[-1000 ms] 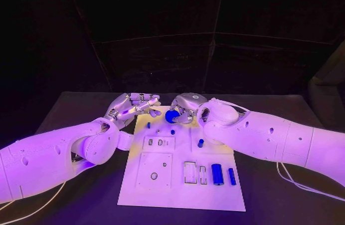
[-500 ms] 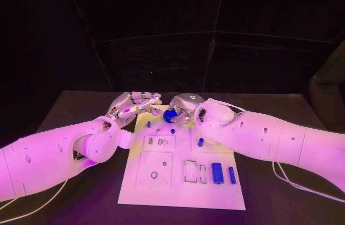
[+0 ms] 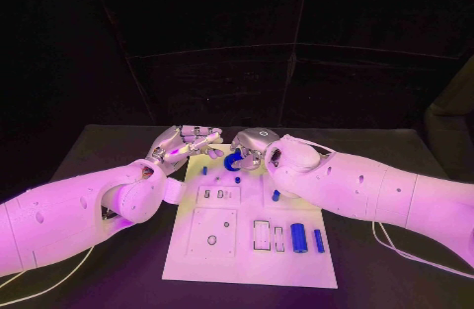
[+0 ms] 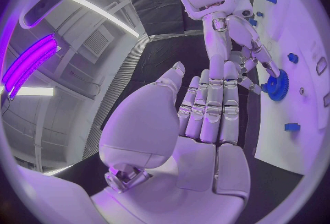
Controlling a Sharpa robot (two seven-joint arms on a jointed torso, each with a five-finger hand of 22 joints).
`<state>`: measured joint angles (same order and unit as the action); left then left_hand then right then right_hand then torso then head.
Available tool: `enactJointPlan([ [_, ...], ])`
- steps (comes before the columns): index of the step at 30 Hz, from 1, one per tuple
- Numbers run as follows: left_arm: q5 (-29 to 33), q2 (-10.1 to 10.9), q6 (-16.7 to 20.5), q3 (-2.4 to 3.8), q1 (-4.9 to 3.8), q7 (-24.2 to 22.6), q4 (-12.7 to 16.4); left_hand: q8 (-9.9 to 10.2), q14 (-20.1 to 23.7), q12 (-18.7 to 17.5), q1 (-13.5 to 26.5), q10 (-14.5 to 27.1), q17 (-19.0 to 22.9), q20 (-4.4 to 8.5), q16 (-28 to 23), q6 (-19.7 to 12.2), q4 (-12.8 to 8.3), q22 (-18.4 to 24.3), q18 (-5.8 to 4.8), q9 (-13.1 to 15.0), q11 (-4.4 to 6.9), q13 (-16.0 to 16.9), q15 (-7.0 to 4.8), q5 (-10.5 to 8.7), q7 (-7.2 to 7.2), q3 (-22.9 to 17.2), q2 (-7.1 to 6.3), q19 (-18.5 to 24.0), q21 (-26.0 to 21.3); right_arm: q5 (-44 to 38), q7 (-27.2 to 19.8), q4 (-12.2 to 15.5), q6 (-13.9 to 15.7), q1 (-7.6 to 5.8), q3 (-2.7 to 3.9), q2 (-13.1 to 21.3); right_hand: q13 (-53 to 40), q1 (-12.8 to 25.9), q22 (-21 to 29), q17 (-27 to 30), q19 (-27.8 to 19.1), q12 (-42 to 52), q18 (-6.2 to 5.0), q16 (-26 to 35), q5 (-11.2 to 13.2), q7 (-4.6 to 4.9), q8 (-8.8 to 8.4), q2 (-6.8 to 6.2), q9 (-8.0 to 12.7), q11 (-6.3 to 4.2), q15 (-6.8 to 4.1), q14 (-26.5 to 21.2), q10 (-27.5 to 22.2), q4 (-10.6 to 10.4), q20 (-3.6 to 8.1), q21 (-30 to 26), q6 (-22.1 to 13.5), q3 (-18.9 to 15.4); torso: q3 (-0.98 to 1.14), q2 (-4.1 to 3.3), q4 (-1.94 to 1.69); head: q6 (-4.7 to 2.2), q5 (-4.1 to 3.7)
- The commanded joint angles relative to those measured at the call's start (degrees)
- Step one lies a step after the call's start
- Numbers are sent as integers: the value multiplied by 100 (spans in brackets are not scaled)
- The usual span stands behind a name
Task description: Assemble the parts on the task board
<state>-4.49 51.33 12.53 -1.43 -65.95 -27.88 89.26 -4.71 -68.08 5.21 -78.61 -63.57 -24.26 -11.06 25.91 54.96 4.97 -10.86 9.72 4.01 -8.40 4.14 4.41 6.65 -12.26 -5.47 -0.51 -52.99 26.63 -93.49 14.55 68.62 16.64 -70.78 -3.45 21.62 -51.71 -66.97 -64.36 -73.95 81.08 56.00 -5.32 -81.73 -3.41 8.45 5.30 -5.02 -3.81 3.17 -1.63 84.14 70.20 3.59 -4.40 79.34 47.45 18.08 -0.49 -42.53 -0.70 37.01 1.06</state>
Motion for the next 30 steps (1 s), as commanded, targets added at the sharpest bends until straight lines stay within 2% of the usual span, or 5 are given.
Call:
enactJointPlan([
  [1,6,-4,-88,2,-10,55,-1,34,51,-37,-1,14,-5,10,-19,15,-44,5,70,6,-7,9,6,-12,-18,-5,38,36,-28,-42,0,23,45,-12,2,36,8,142,10,7,-16,-12,69,43,-1,20,-6,8,-18,27,46,262,-29,-113,-32,-25,-23,-146,0,-1,1,0,3],
  [9,6,7,-101,2,-9,56,-35,34,51,-37,-1,14,-5,10,-19,15,-44,5,70,6,-7,9,6,-12,-18,-5,38,36,-28,344,-253,489,713,-11,0,608,-86,227,-20,4,3,103,74,49,-27,27,39,43,-31,35,53,266,36,-337,-39,-13,21,-370,9,19,28,-35,19],
  [13,6,18,-111,1,-9,60,-50,34,51,-37,-1,14,-5,10,-19,15,-44,5,70,6,-7,9,6,-12,-18,-5,38,36,-28,1127,-415,961,960,-14,-1,1349,54,8,125,151,-55,-31,49,149,-562,19,116,18,-50,22,40,228,-75,-298,-30,-88,140,-416,10,33,19,-75,0],
  [18,6,25,-107,1,-8,68,-72,35,51,-38,-2,15,-6,10,-20,14,-45,6,70,6,-7,8,6,-12,-19,-6,38,37,-28,2044,-800,1260,859,-23,-2,2146,53,-195,128,148,-56,-31,49,157,-840,24,139,32,-47,20,39,232,-74,-205,-28,-95,165,-381,16,62,95,-98,8],
  [30,6,-107,-152,-1,-5,76,-123,38,54,-42,-7,18,-11,8,-27,12,-51,7,70,6,-9,8,7,-13,-20,-9,39,40,-29,2654,-1349,1354,394,-21,-6,3052,67,-255,132,139,-59,-41,49,163,-815,-1,121,-34,-27,4,27,234,-84,-157,-19,-104,111,-464,27,46,95,-136,-140],
])
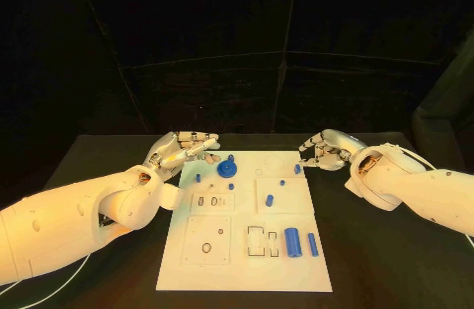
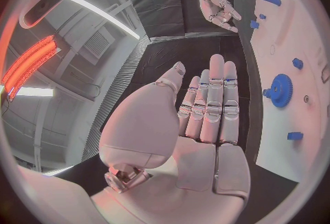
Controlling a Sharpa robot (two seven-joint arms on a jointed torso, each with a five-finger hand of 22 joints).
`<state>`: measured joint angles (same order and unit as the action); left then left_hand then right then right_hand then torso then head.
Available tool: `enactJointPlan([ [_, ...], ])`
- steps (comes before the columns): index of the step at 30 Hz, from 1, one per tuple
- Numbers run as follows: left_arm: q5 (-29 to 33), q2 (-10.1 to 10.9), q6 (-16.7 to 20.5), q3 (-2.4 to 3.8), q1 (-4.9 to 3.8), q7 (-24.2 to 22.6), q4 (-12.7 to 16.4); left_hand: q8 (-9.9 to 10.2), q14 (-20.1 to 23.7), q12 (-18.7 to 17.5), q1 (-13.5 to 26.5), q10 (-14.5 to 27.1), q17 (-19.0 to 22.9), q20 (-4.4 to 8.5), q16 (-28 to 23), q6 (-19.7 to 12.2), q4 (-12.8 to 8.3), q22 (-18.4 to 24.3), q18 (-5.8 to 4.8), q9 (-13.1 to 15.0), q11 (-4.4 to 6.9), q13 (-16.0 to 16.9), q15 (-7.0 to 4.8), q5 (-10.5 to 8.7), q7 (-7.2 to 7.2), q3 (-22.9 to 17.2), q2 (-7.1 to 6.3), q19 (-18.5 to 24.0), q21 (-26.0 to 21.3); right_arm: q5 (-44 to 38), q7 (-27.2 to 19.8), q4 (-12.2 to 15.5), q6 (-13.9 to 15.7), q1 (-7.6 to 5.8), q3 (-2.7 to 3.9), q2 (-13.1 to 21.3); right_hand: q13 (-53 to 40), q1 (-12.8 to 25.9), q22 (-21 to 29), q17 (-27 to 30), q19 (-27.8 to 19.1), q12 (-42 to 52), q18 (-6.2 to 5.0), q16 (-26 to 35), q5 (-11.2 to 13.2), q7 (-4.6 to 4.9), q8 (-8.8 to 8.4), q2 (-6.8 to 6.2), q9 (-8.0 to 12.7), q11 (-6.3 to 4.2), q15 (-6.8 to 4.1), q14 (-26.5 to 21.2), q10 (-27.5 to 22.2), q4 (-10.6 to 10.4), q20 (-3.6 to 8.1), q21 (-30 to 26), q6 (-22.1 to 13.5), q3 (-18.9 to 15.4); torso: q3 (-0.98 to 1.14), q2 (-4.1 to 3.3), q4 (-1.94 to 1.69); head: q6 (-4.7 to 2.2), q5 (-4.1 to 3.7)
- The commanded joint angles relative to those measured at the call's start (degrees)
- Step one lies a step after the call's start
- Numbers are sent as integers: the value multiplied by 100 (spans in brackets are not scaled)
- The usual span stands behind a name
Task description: Assemble the parts on the task board
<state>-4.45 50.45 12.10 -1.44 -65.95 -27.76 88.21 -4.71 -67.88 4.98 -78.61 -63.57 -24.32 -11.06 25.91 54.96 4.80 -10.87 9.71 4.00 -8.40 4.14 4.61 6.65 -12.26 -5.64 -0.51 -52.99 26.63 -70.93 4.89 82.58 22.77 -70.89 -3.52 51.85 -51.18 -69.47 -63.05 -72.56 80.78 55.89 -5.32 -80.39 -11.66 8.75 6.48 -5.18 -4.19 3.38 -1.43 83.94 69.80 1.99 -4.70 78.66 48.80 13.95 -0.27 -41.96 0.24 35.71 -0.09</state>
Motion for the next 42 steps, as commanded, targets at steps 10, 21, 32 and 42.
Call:
enactJointPlan([
  [10,2,-58,-134,-4,-1,65,-82,38,34,-19,-7,18,-5,8,-27,12,-34,8,71,6,-8,8,-13,-13,-21,7,40,40,-29,410,-551,-243,-365,79,-1,0,10,-78,7,9,-30,-26,48,41,-10,-27,-15,-1,18,-17,6,253,-47,38,14,-43,-73,-78,-9,-3,-2,57,-98],
  [21,2,-75,-151,-9,1,62,-113,38,34,-19,-7,18,-5,8,-27,12,-34,8,71,6,-8,8,-13,-13,-21,7,40,40,-29,67,-600,-577,-413,236,-1,-261,-13,-394,-30,-36,-14,-7,54,26,69,-61,40,111,4,-51,-20,266,-30,236,35,-30,0,4,-6,-3,-14,88,-115],
  [32,2,-82,-162,-12,4,60,-146,38,34,-19,-7,18,-5,8,-27,12,-34,8,71,6,-8,8,-13,-13,-21,7,40,40,-29,0,-577,-785,-395,332,-1,-456,-32,-415,-43,-52,-8,11,57,19,84,-60,55,168,2,-52,-23,270,-11,246,39,-25,24,31,-10,-3,-7,102,-106],
  [42,2,-89,-167,-12,5,63,-156,38,34,-19,-7,18,-5,8,-27,12,-34,8,71,6,-8,8,-13,-13,-21,7,40,40,-29,-5,-533,-951,-417,390,0,-617,-40,-406,-49,-64,-4,22,58,17,160,-39,134,291,-17,-41,-17,275,6,239,39,-23,188,93,-10,-4,-16,120,-102],
])
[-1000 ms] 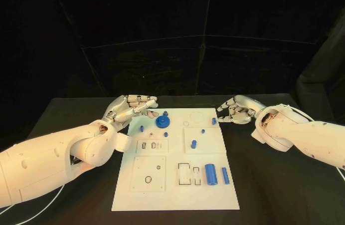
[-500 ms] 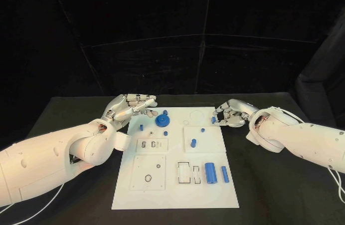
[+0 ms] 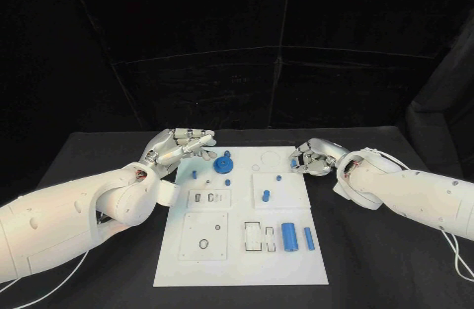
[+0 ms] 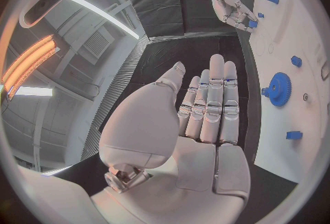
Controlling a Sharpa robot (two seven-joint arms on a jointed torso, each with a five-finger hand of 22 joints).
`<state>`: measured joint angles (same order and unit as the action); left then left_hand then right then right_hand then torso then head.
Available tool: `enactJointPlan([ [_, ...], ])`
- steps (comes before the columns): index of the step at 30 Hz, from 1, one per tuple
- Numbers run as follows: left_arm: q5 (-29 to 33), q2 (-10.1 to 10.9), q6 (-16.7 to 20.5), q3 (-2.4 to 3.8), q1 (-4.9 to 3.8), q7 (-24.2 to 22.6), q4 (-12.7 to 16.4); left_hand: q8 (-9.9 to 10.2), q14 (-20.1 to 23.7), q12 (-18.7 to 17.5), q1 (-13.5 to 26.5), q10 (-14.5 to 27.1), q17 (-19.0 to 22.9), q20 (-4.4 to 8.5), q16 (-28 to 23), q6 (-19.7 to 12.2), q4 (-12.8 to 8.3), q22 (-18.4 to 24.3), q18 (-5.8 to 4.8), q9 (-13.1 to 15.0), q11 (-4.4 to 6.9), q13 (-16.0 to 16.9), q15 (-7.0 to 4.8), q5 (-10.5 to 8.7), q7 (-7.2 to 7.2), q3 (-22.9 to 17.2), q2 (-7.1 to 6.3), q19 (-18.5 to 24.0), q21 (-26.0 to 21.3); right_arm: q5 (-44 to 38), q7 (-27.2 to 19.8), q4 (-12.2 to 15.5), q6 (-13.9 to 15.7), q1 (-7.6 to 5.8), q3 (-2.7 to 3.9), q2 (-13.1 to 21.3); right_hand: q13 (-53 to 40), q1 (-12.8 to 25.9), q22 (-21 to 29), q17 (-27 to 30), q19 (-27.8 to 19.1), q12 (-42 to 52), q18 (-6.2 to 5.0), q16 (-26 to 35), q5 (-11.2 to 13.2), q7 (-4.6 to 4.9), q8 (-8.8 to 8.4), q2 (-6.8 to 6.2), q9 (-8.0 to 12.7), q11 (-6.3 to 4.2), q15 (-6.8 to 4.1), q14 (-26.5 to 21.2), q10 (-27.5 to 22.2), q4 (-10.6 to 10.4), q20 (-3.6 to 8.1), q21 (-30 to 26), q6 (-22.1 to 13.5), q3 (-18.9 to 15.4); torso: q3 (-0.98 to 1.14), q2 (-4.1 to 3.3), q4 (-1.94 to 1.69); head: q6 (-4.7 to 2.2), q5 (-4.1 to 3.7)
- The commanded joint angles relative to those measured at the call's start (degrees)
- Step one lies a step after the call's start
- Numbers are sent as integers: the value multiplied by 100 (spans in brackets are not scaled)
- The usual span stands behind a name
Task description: Assemble the parts on the task board
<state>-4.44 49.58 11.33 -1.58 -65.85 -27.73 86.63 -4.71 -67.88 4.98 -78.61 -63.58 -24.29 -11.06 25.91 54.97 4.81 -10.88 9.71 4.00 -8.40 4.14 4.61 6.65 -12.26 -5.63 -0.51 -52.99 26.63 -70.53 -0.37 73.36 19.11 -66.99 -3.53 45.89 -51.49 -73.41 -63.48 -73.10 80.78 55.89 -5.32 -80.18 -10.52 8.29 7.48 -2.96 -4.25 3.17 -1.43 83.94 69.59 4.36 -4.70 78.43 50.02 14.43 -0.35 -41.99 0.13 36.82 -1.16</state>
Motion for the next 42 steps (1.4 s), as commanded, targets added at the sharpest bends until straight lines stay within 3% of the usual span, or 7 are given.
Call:
enactJointPlan([
  [1,1,-2,-92,1,-4,60,0,38,34,-19,-7,18,-7,8,-27,12,-35,9,71,6,-9,8,-13,-13,-20,7,40,40,-29,-45,-4,-40,-50,2,1,-30,-12,-10,-8,-11,-3,25,59,-3,74,11,55,86,-16,-18,-14,275,28,4,37,1,113,60,-2,-2,-6,10,3],
  [12,1,3,-102,1,-4,66,-5,38,34,-19,-7,18,-7,8,-27,12,-35,9,71,6,-9,8,-13,-13,-20,7,40,40,-29,-46,9,-99,-30,12,2,-77,-71,12,-61,-56,15,93,65,-18,607,-61,248,331,-47,-73,-53,285,64,17,62,24,690,355,-2,1,4,22,-1],
  [23,1,14,-112,1,-4,74,-4,38,34,-19,-7,18,-7,8,-27,12,-35,9,71,6,-9,8,-13,-13,-20,7,40,40,-29,25,2,-27,277,12,3,-59,-93,-14,-101,-96,31,113,72,-36,697,-90,243,421,-26,-99,-76,295,77,69,86,42,784,543,5,3,9,23,28],
  [26,1,20,-112,0,-4,77,-5,38,34,-19,-7,18,-7,8,-27,12,-35,9,71,6,-9,8,-13,-13,-20,7,40,40,-29,55,53,147,361,9,5,-3,-89,-8,-109,-110,34,109,74,-44,698,-89,236,433,-21,-99,-77,298,76,70,89,46,783,568,3,17,21,27,33],
  [28,1,24,-108,0,-4,78,-5,38,34,-19,-7,18,-7,8,-27,12,-35,9,71,6,-9,8,-13,-13,-20,7,40,40,-29,66,115,311,396,4,8,51,-70,13,-109,-110,35,90,74,-43,694,-79,211,430,-9,-93,-75,298,64,69,90,47,758,589,-11,22,9,12,7],
  [34,1,40,-102,0,-4,81,4,44,41,-26,-12,19,-19,5,-44,12,-44,13,71,7,-11,8,-10,-14,-23,0,44,48,-32,33,223,842,414,-111,12,115,-56,55,-106,-121,35,72,74,-46,628,-63,165,415,13,-81,-67,299,52,76,86,46,727,659,-33,56,12,37,53],
  [42,1,79,-83,1,-6,75,34,44,41,-27,-13,20,-19,5,-45,12,-45,13,71,7,-11,8,-10,-14,-23,-1,44,48,-32,-167,574,1307,377,-306,15,-198,-55,101,-105,-124,35,71,74,-47,605,-53,143,398,22,-73,-60,300,55,63,81,45,716,682,-58,93,14,64,123],
])
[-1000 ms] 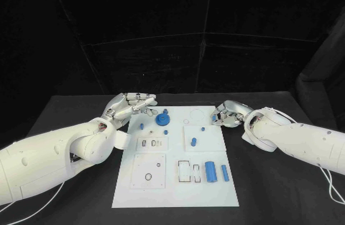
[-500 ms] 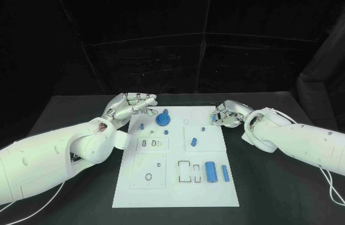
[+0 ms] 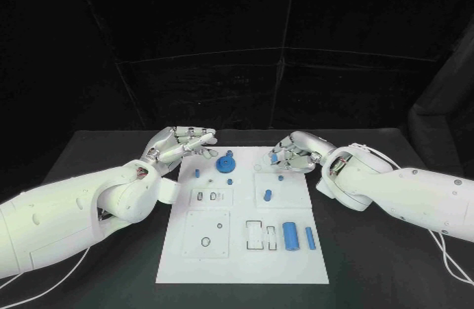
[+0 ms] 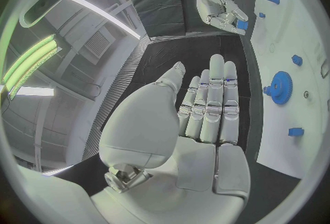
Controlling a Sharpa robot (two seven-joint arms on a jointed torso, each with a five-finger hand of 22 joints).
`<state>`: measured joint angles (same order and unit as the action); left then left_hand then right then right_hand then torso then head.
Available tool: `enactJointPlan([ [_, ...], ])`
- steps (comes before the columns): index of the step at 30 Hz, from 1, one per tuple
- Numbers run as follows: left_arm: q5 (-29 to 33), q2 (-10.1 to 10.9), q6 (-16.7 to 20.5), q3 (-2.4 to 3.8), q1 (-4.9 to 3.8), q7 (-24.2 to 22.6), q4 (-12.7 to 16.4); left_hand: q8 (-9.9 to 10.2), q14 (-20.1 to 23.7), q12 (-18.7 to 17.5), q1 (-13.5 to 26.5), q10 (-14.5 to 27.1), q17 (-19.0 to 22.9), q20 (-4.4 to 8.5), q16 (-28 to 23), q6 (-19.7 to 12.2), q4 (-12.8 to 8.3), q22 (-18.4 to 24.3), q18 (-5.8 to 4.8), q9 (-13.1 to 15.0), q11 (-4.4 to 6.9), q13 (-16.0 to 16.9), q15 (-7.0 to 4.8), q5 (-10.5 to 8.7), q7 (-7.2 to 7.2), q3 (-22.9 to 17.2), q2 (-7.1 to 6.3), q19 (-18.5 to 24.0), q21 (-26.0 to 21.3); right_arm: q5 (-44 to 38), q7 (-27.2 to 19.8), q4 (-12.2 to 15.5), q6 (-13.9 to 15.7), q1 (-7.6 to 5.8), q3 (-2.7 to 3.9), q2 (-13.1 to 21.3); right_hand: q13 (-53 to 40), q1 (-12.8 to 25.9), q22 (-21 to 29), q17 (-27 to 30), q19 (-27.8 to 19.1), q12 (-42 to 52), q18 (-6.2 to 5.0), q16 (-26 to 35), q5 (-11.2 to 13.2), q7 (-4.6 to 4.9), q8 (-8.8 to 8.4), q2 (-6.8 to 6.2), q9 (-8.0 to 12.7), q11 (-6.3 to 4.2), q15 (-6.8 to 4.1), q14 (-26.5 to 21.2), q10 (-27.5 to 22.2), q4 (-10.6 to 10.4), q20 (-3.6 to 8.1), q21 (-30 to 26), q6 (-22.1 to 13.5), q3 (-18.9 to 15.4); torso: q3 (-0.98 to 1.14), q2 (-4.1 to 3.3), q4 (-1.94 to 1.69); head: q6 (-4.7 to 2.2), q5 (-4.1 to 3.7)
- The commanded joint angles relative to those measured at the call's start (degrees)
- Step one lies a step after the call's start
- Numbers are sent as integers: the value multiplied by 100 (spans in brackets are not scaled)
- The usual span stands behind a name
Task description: Assemble the parts on the task board
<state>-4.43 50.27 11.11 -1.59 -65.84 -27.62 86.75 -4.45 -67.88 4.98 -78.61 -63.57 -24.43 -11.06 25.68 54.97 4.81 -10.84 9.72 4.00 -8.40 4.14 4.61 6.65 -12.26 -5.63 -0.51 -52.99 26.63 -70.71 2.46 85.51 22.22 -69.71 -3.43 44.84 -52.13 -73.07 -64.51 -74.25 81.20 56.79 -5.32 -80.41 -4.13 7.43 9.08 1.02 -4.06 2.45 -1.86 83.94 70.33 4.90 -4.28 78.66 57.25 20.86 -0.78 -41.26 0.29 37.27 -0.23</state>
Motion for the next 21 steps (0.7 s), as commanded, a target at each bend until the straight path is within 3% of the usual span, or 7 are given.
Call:
enactJointPlan([
  [1,0,17,-57,3,-8,62,25,18,41,-27,-13,20,-6,5,-21,12,-45,9,71,7,-11,8,-10,-14,-23,-1,44,48,-32,-168,346,117,47,-44,4,-166,7,69,0,-12,-7,-17,74,-25,-41,33,-20,1,3,0,-17,300,-17,10,39,22,-8,46,-15,25,-1,27,45],
  [6,0,36,-51,3,-11,59,24,18,41,-27,-13,20,-6,5,-21,12,-45,9,71,7,-11,8,-10,-14,-23,-1,44,48,-32,-244,643,94,-149,-70,4,-654,7,87,2,-14,-7,-17,73,-26,-49,36,-26,-4,5,2,-15,301,-15,4,38,21,-9,54,-15,25,-2,64,92],
  [10,0,32,-67,3,-14,56,32,18,41,-27,-13,20,-6,5,-21,12,-45,9,71,7,-11,8,-10,-14,-23,-1,44,48,-32,-333,831,10,-322,-73,1,-984,17,143,14,1,-10,-23,71,-15,-39,37,-35,-28,7,6,-12,297,-14,-17,34,16,0,60,-26,19,-27,90,99],
  [21,67,48,-70,4,-30,51,21,19,43,-29,-17,20,-9,4,-25,11,-50,10,71,7,-12,8,-9,-14,-24,-3,44,50,-32,-813,1387,-215,-710,15,-9,-1579,18,173,14,-1,-10,-24,71,-15,-35,38,-41,-46,8,7,-10,298,-12,-25,32,15,3,60,-25,16,-10,148,189],
])
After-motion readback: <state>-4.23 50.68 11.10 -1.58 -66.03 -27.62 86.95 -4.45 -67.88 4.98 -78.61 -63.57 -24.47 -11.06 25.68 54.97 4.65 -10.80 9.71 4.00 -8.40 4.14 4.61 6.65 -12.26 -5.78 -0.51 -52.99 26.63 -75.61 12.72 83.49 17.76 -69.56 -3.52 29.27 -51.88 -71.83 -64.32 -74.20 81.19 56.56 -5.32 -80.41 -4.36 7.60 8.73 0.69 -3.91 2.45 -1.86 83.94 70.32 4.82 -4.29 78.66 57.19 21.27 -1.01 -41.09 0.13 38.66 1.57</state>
